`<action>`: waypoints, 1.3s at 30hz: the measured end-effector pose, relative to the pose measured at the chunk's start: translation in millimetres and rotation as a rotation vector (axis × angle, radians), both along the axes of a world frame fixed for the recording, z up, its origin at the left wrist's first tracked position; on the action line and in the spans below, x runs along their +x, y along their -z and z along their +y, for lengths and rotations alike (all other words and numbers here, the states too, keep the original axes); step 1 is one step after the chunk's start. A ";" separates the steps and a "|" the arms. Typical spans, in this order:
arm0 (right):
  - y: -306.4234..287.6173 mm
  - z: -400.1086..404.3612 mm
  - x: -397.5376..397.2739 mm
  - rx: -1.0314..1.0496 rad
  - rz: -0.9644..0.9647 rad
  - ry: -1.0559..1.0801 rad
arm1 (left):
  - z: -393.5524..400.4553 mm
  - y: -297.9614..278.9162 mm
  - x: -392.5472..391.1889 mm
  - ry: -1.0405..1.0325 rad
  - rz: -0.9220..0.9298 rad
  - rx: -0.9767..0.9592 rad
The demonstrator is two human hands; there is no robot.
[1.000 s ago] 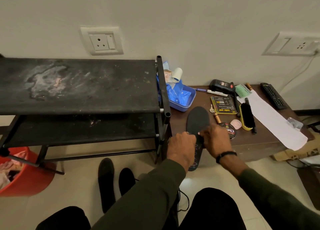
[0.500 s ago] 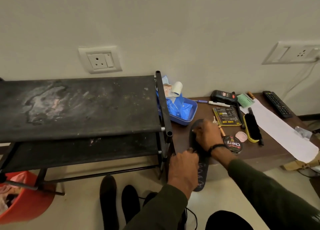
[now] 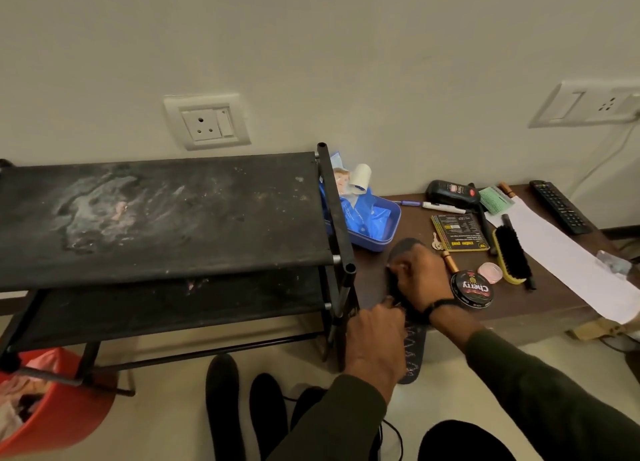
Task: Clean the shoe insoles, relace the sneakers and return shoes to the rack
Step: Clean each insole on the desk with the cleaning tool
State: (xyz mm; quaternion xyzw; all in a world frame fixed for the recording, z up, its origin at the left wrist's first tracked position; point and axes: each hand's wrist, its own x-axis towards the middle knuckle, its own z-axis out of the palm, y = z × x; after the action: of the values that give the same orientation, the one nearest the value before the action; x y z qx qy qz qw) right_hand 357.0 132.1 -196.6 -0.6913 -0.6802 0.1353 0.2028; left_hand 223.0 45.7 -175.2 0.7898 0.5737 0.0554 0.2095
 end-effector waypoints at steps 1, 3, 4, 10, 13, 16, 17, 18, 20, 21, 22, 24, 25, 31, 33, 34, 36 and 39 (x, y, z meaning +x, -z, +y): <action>-1.3 -14.2 2.9 -0.004 0.013 -0.077 | -0.6 -0.1 0.3 0.000 0.001 -0.002; -5.4 -26.5 15.5 -0.008 0.003 -0.217 | -2.3 1.7 1.1 0.021 0.024 -0.008; -4.6 -17.4 24.2 0.002 -0.024 -0.230 | -2.1 2.2 0.4 0.029 0.035 -0.010; -10.0 61.8 46.7 -0.091 -0.087 0.110 | -2.1 0.6 1.5 0.042 0.089 -0.051; -11.4 0.7 29.8 -0.094 -0.021 0.010 | -6.2 -1.9 -1.2 0.069 0.113 -0.075; -10.8 -72.3 26.7 -0.027 -0.014 -0.177 | -11.3 -2.2 2.4 0.134 0.219 -0.098; -11.0 -85.7 29.2 -0.033 -0.020 -0.224 | -13.0 -1.7 3.7 0.141 0.232 -0.107; -11.4 -95.0 33.3 -0.053 -0.010 -0.226 | -15.5 -2.3 5.2 0.138 0.221 -0.109; -13.4 -103.2 44.2 -0.052 0.128 -0.090 | -18.5 -0.8 7.1 0.105 0.145 -0.074; -15.6 -104.2 49.2 -0.058 0.269 0.021 | -18.8 0.8 8.0 0.083 0.096 -0.050; -19.1 -103.3 53.1 -0.093 0.497 0.138 | -18.4 1.1 7.9 0.056 0.049 -0.019; -28.2 -99.2 55.9 -0.225 1.093 0.352 | -14.0 1.7 10.5 0.002 -0.042 0.050; -33.6 -98.0 56.7 -0.279 1.325 0.423 | -10.3 2.8 12.3 -0.029 -0.097 0.084; -43.7 -72.2 51.9 -0.400 1.549 0.450 | 4.5 24.7 9.9 -0.103 -0.240 0.255; -38.8 -61.8 47.1 -0.409 1.490 0.431 | 0.0 35.4 7.3 -0.060 -0.190 0.294; -36.1 -57.1 45.4 -0.378 1.404 0.419 | -2.0 40.5 6.4 -0.023 -0.155 0.312; -31.8 -49.3 42.1 -0.262 1.001 0.349 | -4.7 47.0 4.1 0.049 -0.074 0.335; -20.9 -48.2 32.8 -0.069 0.254 0.116 | -8.2 45.9 3.9 0.046 -0.078 0.334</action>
State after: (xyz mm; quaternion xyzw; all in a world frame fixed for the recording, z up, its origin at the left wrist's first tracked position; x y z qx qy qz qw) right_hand 389.8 83.9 -175.7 -0.7133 -0.6028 0.2331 0.2711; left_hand 226.9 37.5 -221.1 0.8238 0.5297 0.1758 0.0988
